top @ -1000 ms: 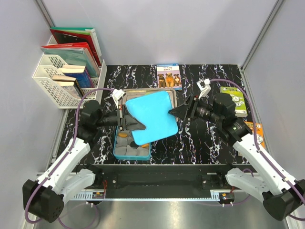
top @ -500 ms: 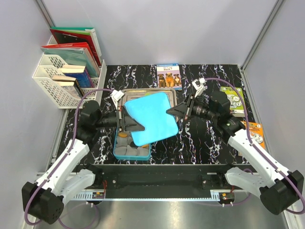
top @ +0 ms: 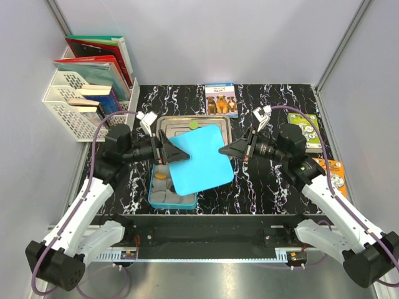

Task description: Pack the cookies

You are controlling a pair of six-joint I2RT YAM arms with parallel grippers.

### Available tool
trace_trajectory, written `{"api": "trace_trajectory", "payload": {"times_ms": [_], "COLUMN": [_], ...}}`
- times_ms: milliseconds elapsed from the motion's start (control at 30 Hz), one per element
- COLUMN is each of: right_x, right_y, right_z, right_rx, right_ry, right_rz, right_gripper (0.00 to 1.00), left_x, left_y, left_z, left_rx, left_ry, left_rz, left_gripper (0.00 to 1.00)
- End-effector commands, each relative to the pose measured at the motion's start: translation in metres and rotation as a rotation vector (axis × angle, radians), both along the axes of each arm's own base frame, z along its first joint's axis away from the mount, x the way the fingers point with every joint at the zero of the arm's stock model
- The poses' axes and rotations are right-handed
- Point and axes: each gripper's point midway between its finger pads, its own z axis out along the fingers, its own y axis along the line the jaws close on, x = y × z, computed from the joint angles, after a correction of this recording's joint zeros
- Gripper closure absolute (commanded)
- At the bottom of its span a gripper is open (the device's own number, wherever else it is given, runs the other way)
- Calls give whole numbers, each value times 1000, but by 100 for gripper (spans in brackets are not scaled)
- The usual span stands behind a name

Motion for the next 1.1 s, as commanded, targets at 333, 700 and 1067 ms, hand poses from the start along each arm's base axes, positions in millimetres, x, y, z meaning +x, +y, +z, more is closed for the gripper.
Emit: {"api": "trace_trajectory", "payload": {"times_ms": [333,700,1067], "right_x": [26,31,47], "right_y": [2,88,112], "right_z": [-30,-77,-125], "right_rx": [264,215,241], "right_ry": [186,252,293], "right_rz": [-176,-126,-226], "right_gripper": [100,100,100], "left_x": [57,42,36], "left_y": [169,186,187], "left_z": [-51,-92,-103], "left_rx": [503,594,626], "left_ry": [53,129,131], "left_rz": [1032,1089,1083], "left_gripper": [1,3,14]}}
